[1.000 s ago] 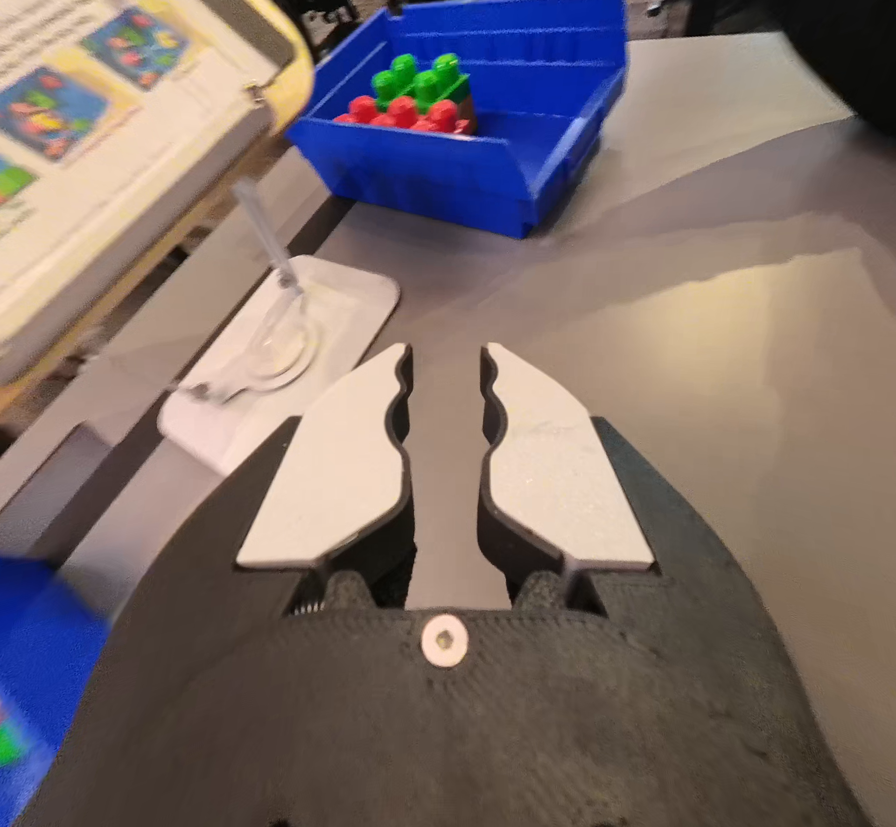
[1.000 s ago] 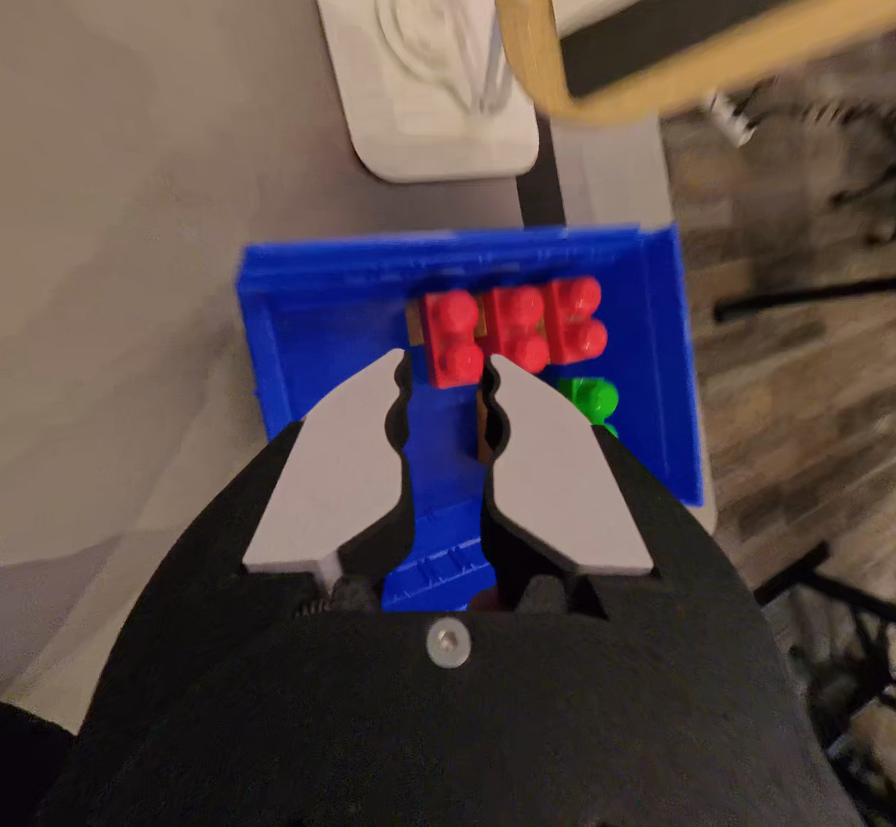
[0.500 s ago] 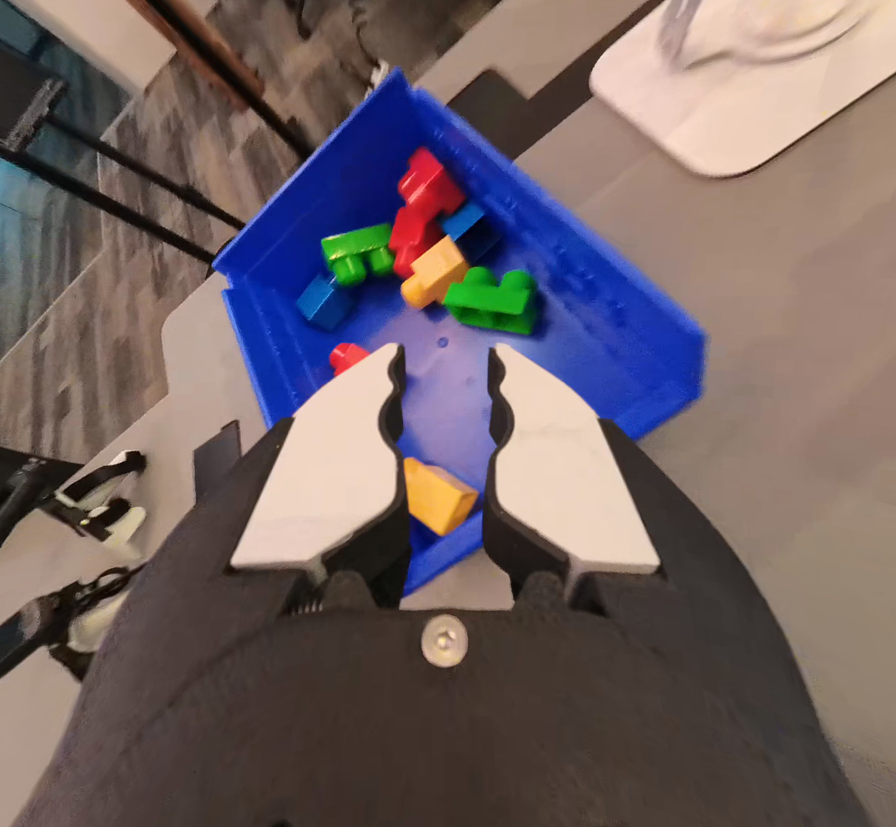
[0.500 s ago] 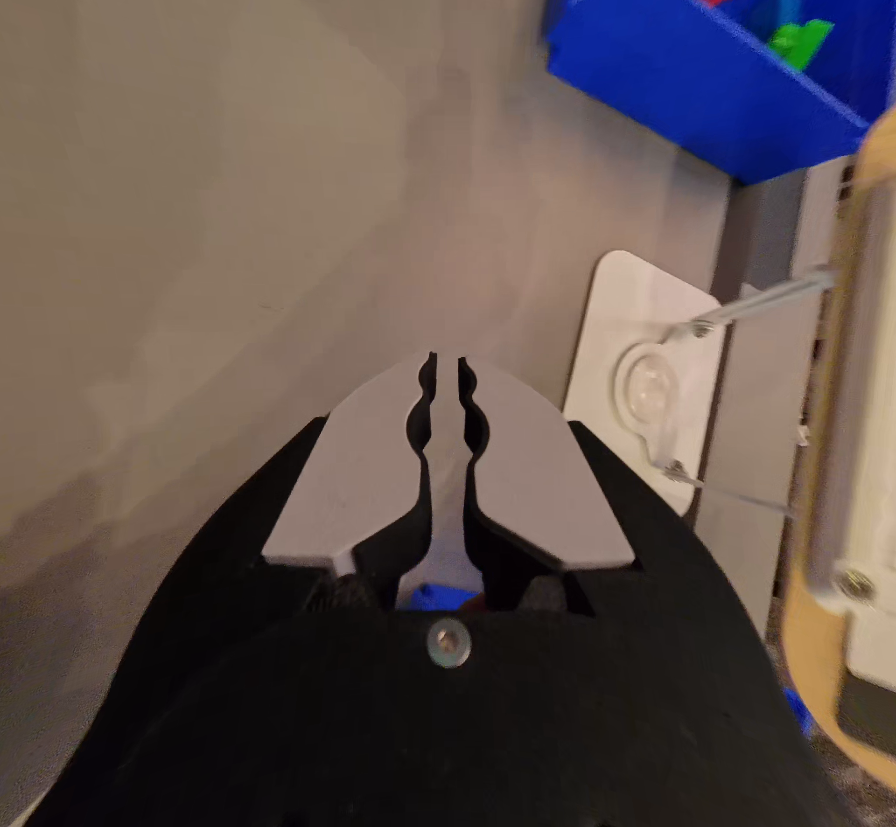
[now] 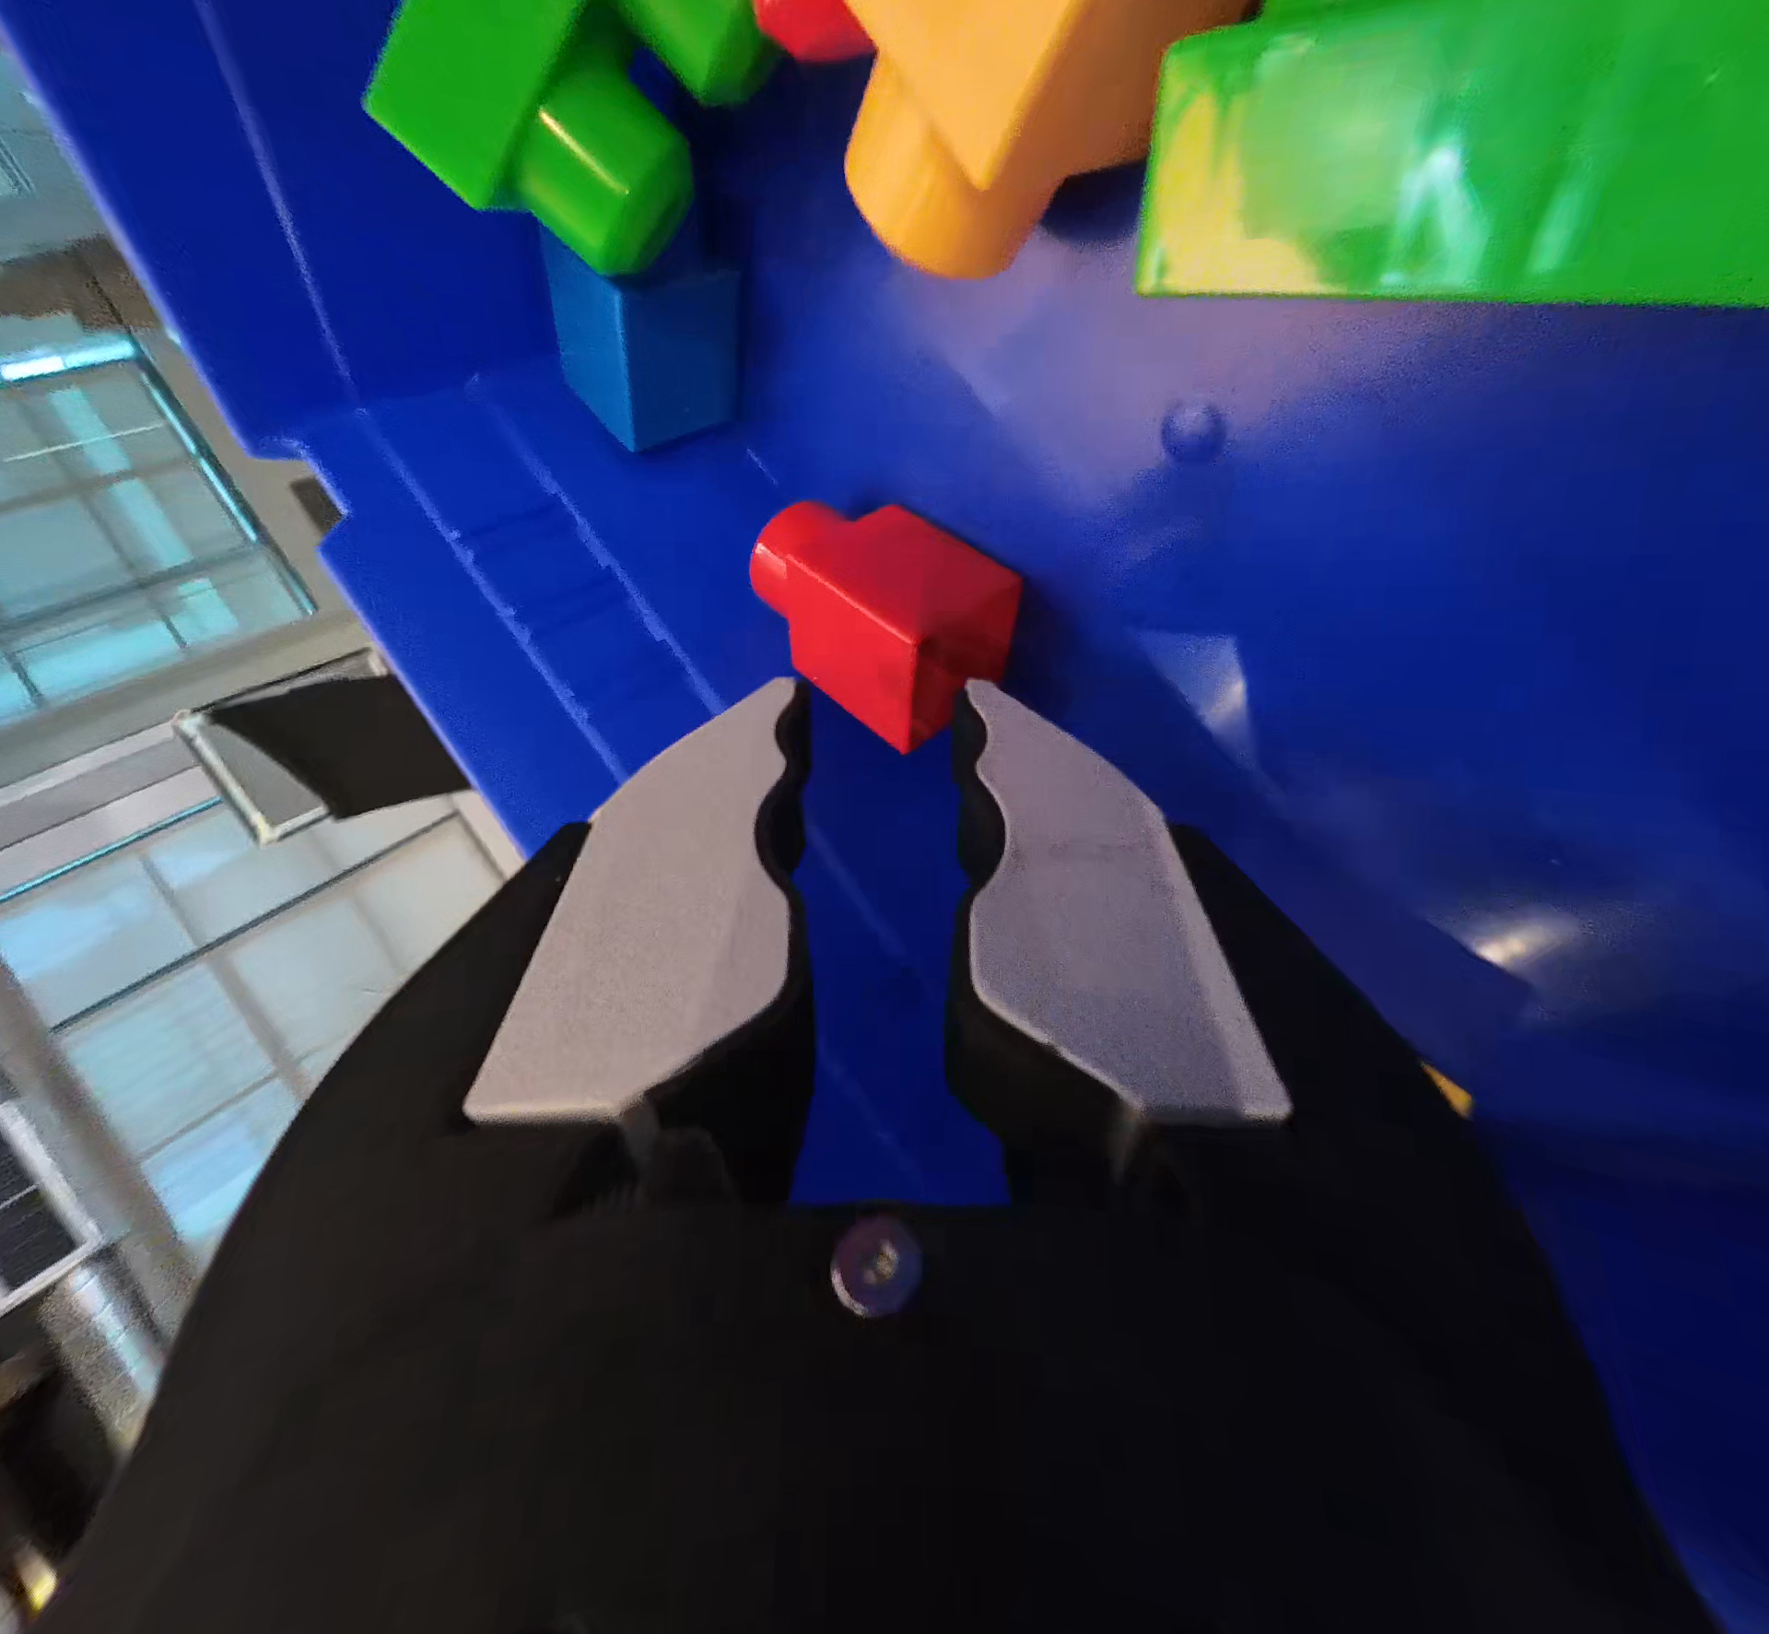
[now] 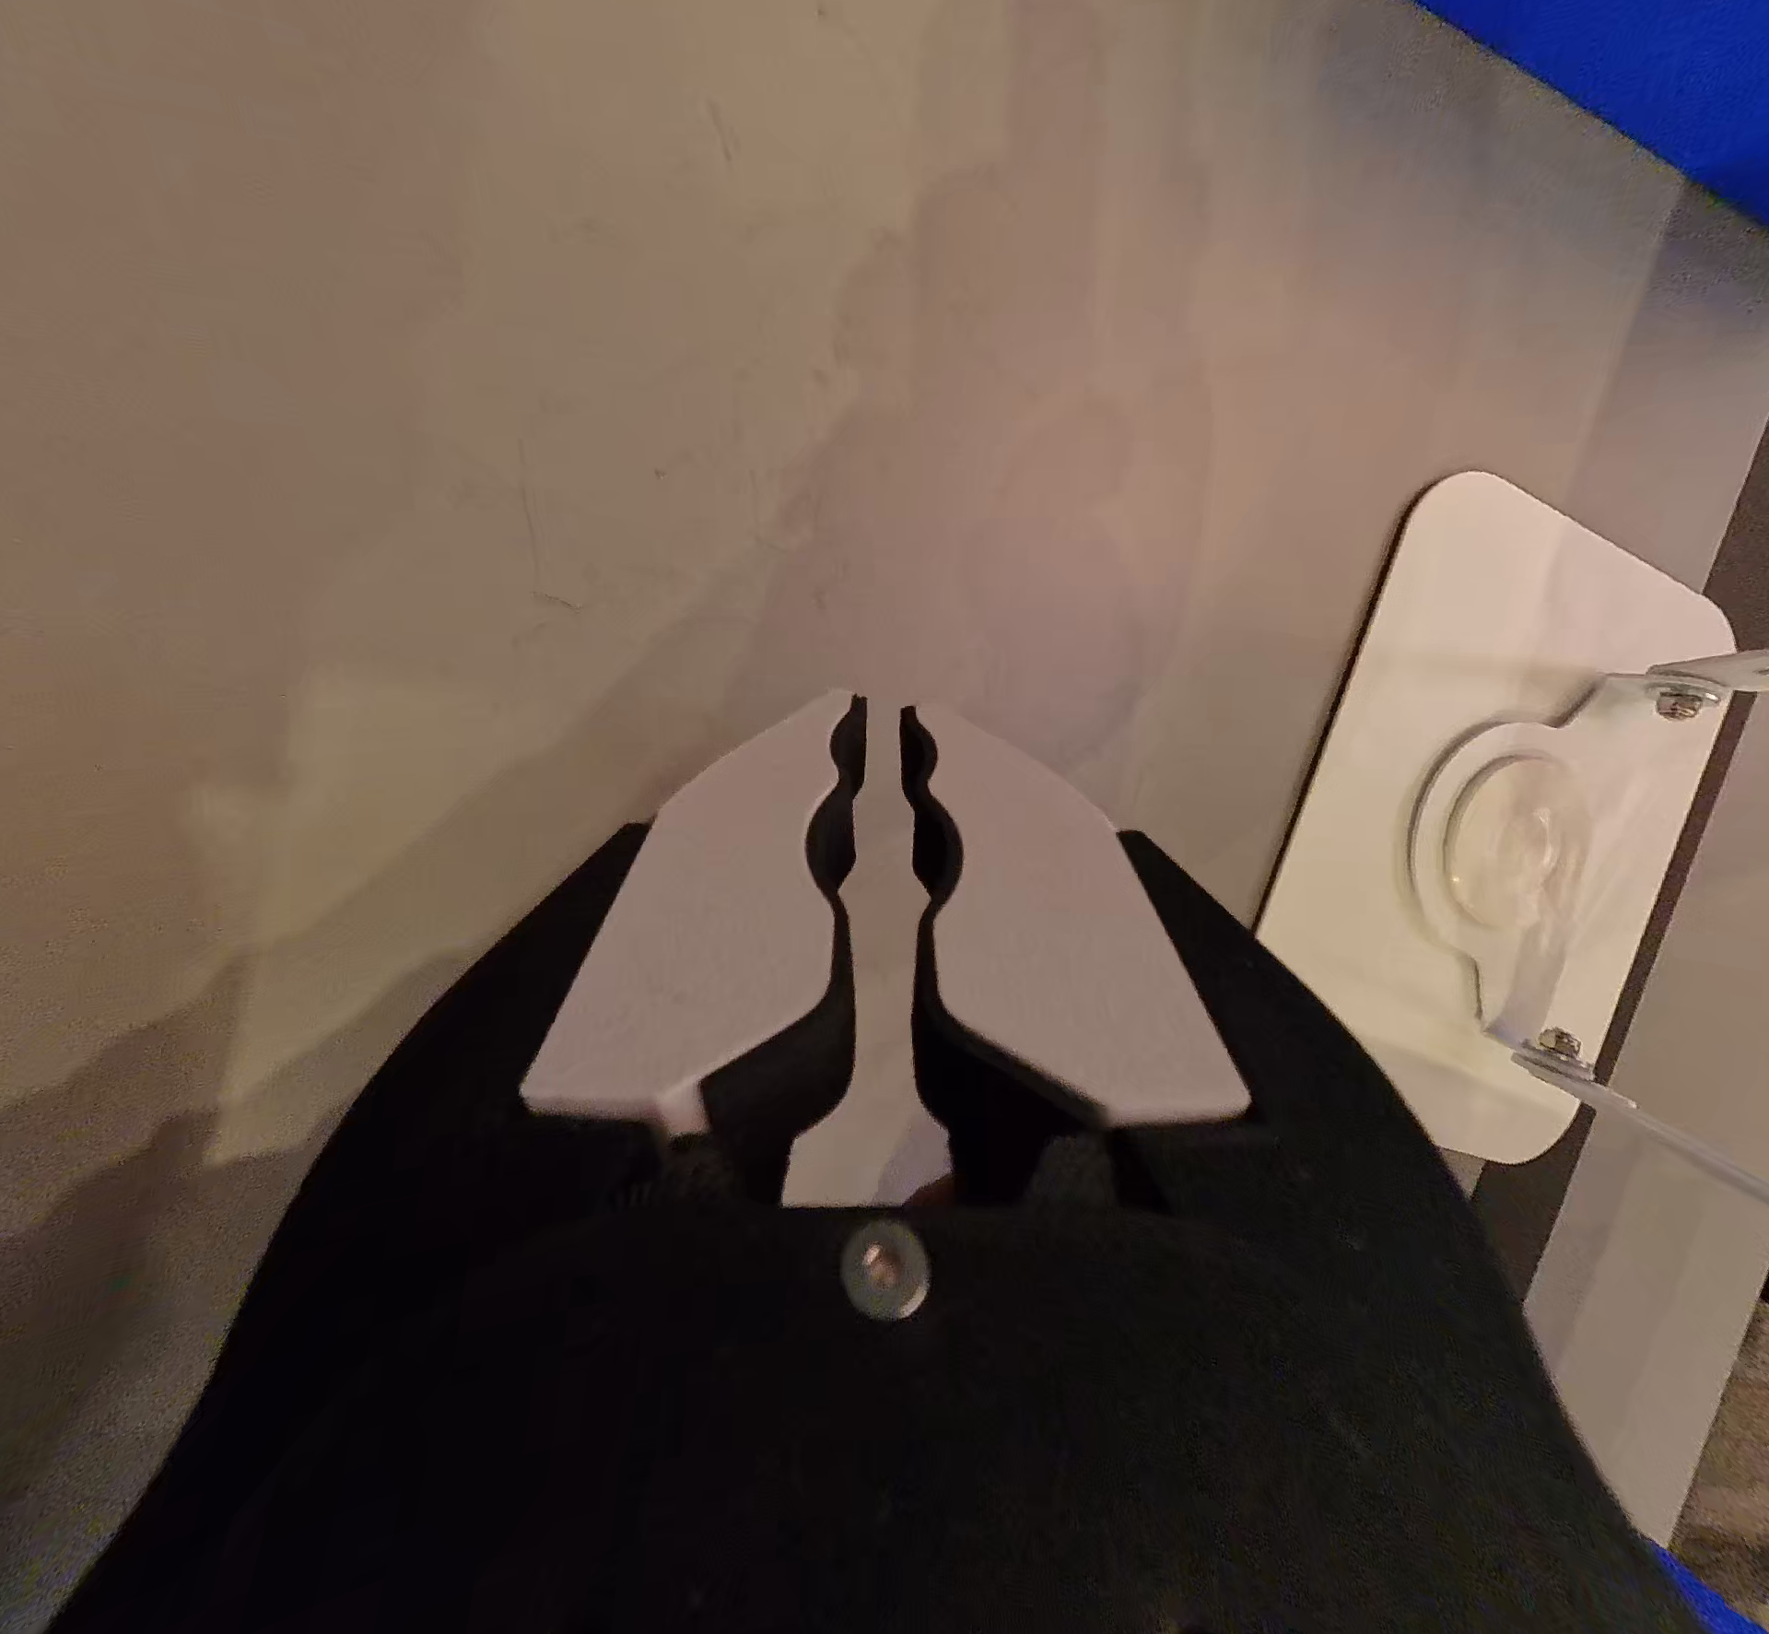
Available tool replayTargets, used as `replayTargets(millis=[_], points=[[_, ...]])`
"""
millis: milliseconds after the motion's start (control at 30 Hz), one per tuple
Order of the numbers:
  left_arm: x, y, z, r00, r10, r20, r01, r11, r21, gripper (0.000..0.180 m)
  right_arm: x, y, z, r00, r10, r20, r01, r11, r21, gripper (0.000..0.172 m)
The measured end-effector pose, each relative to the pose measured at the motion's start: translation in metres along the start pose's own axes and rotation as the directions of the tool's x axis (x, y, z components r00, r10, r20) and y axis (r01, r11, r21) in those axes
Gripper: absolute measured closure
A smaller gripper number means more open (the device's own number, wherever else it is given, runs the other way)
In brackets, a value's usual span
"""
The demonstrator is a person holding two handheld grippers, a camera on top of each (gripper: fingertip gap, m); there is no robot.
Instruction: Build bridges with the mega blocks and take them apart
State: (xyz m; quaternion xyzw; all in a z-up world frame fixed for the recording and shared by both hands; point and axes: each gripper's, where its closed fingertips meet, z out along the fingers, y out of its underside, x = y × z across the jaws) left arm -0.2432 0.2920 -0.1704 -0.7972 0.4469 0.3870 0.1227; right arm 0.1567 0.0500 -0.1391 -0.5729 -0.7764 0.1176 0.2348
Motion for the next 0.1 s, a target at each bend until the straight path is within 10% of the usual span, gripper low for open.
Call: replayTargets(millis=[33,100], points=[[-0.0018,0.0031,0.0056,1.0,0.018,0.015,-0.017,0.999,-0.041,0.158,0.0007,-0.0002,-0.0012,1.0,0.001,-0.004,-0.001,1.0,0.002,0.165],[-0.0037,0.004,0.015,0.997,0.067,0.049,-0.063,0.995,-0.078,0.168,0.001,-0.0015,-0.0031,1.0,-0.001,-0.008,0.001,1.0,0.009,0.165]])
